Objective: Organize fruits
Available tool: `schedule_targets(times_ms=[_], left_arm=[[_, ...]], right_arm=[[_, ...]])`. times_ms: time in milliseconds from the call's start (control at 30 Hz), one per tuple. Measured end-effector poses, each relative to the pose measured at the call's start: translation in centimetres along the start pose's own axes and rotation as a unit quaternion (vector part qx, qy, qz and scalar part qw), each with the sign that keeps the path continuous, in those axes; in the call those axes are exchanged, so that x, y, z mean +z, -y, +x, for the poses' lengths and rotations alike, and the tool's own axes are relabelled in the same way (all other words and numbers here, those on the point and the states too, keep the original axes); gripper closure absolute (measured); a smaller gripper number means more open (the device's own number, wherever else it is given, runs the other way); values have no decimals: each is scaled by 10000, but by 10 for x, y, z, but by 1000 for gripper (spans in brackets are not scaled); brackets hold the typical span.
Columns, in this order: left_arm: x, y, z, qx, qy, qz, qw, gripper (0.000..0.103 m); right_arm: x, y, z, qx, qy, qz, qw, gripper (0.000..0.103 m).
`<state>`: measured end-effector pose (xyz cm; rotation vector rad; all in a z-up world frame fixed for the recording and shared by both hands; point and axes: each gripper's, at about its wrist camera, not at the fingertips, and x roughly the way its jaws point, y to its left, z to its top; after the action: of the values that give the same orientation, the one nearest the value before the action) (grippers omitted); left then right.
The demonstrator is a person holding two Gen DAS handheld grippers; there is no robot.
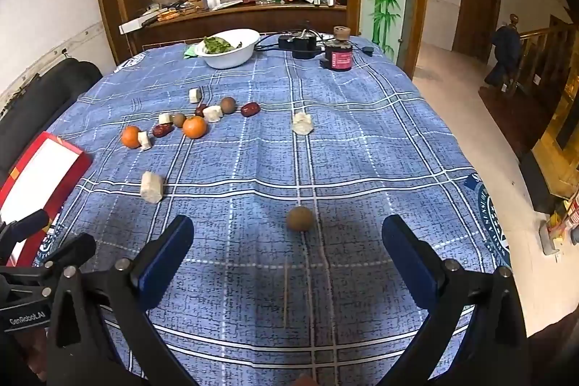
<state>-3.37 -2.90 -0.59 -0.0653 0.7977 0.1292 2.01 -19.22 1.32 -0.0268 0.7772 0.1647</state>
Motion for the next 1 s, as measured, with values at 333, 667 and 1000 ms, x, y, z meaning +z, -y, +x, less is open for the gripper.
schedule_targets(times_ms=[333, 667, 1000], left_arm=[[14, -39, 21, -358, -150, -71, 9992, 1], [19, -40, 25, -423, -144, -97, 9990, 1], [19, -36, 28, -435, -191, -71, 9988, 1]], right_arm=[[-4, -2, 8, 112, -61, -119, 9998, 0], [-3, 12, 11, 178, -124, 21, 9998, 0], [-4, 16, 18, 208, -200, 99, 9995, 0]])
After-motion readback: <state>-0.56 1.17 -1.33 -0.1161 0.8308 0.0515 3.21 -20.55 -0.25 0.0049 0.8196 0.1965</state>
